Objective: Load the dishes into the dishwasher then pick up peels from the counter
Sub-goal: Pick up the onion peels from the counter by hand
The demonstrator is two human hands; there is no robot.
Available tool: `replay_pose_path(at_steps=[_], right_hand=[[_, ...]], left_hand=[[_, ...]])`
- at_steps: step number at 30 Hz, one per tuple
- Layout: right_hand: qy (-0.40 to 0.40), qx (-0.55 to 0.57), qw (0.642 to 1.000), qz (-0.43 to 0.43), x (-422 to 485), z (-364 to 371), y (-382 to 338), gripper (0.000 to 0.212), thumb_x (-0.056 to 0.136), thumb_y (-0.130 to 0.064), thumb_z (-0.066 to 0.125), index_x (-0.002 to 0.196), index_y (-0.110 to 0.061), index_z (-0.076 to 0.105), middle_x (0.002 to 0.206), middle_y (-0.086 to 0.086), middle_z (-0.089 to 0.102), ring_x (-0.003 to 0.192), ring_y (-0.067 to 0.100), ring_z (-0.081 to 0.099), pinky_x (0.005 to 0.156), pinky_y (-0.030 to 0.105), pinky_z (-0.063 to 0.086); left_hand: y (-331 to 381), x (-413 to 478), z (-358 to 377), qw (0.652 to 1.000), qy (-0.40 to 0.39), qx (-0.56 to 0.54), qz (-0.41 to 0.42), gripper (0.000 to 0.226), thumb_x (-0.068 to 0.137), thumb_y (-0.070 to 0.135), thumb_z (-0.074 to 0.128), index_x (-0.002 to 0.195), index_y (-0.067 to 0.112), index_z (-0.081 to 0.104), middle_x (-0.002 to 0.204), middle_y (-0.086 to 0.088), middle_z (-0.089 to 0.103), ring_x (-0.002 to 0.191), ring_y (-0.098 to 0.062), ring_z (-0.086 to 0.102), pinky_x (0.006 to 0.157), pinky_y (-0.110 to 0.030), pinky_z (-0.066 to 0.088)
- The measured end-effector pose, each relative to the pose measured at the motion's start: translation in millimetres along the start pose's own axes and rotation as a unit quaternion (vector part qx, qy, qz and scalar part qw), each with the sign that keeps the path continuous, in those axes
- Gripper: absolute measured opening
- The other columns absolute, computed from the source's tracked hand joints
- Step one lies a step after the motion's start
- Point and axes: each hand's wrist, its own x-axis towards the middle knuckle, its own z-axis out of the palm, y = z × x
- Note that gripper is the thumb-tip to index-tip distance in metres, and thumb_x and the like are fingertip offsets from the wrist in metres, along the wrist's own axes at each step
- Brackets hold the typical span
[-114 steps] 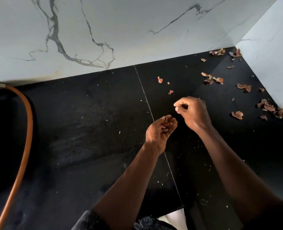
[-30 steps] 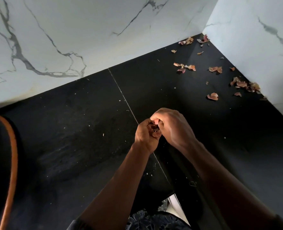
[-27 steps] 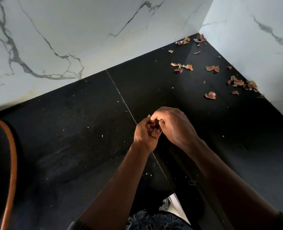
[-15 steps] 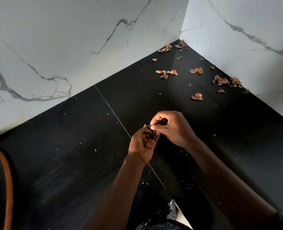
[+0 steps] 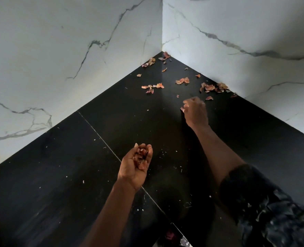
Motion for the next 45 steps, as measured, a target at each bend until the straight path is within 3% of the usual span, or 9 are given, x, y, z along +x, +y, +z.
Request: replay_pose_path(at_steps=[7,12,16,21,25,29,35,41,45], right_hand=[[-0.029,-0.008,0.998,-0.048,-32.0,2.3,14.4,0.012,0.096,-0.011,0.063,0.104,-0.010,0.072,0.100,0.007,0.065,0.088,0.018,0.063,0.077,0.029,0.053],[-0.010,0.101,0.995,-0.020,-88.2,-23.2,-1.8,0.013,0.093,-0.010,0.066,0.104,-0.010,0.074,0.096,0.004,0.069,0.075,0.005,0.054,0.064,0.013,0.035],[-0.035,0.124,0.988,-0.089,-139.4,-59.0,-31.3,0.014,0.095,-0.016,0.064,0.107,-0.017,0.071,0.100,-0.003,0.065,0.080,0.005,0.059,0.073,0.023,0.052],[-0.138,0.009,0.982,-0.130,-190.2,-75.8,-56.9,0.019,0.102,-0.030,0.056,0.117,-0.023,0.064,0.114,-0.001,0.058,0.104,0.011,0.051,0.084,0.027,0.052],[-0.159,0.036,0.983,-0.089,-199.9,-88.0,-44.4,0.020,0.103,-0.031,0.050,0.116,-0.026,0.065,0.117,-0.005,0.059,0.110,0.010,0.049,0.088,0.029,0.050],[-0.140,0.087,0.986,-0.032,-195.4,-93.8,-26.0,0.019,0.103,-0.027,0.053,0.110,-0.025,0.070,0.112,-0.013,0.061,0.091,0.002,0.058,0.081,0.023,0.053],[-0.109,0.072,0.991,0.016,-158.3,-92.8,6.7,0.021,0.100,-0.023,0.056,0.113,-0.026,0.072,0.112,-0.013,0.064,0.093,-0.001,0.059,0.077,0.013,0.043],[-0.071,0.056,0.995,0.039,-66.2,-70.3,35.6,0.031,0.092,-0.017,0.070,0.123,-0.021,0.067,0.123,-0.001,0.063,0.107,0.012,0.064,0.093,0.028,0.053],[-0.049,-0.013,0.997,0.065,-2.9,-51.2,42.3,0.051,0.096,-0.021,0.065,0.144,-0.019,0.050,0.144,0.010,0.043,0.126,0.031,0.051,0.102,0.042,0.048]], left_hand=[[-7.6,0.2,4.4,1.000,-0.001,0.010,-0.003,0.025,0.100,0.020,0.059,0.094,-0.002,0.068,0.098,-0.018,0.071,0.092,-0.025,0.074,0.073,-0.031,0.063],[-17.8,5.9,3.0,0.999,-0.003,0.029,-0.019,0.023,0.099,0.019,0.061,0.098,-0.002,0.068,0.105,-0.019,0.070,0.096,-0.027,0.073,0.073,-0.033,0.062],[-37.7,9.4,12.1,0.999,-0.005,0.039,-0.036,0.025,0.100,0.021,0.059,0.104,-0.002,0.070,0.110,-0.020,0.072,0.101,-0.028,0.073,0.082,-0.035,0.061],[-64.2,4.2,22.1,0.988,-0.047,0.133,-0.055,0.032,0.102,0.033,0.052,0.094,0.010,0.072,0.095,-0.011,0.070,0.085,-0.019,0.067,0.087,-0.033,0.048],[-73.3,8.1,19.0,0.985,-0.064,0.139,-0.084,0.031,0.101,0.035,0.056,0.101,0.008,0.072,0.105,-0.013,0.070,0.101,-0.024,0.066,0.109,-0.040,0.042],[-77.8,12.5,26.5,0.983,-0.063,0.130,-0.111,0.033,0.102,0.031,0.053,0.112,0.004,0.068,0.104,-0.015,0.072,0.091,-0.023,0.071,0.094,-0.037,0.053],[-72.0,35.4,48.3,0.991,-0.043,0.058,-0.112,0.034,0.100,0.024,0.057,0.121,-0.003,0.065,0.124,-0.022,0.067,0.109,-0.029,0.069,0.089,-0.036,0.058],[-63.0,77.5,75.9,0.993,-0.053,0.056,-0.086,0.036,0.101,0.023,0.055,0.123,-0.004,0.064,0.122,-0.024,0.069,0.110,-0.031,0.069,0.093,-0.038,0.055],[-61.4,101.1,86.6,0.996,-0.039,0.027,-0.075,0.034,0.102,0.017,0.051,0.124,-0.005,0.063,0.125,-0.025,0.067,0.109,-0.033,0.070,0.091,-0.038,0.057]])
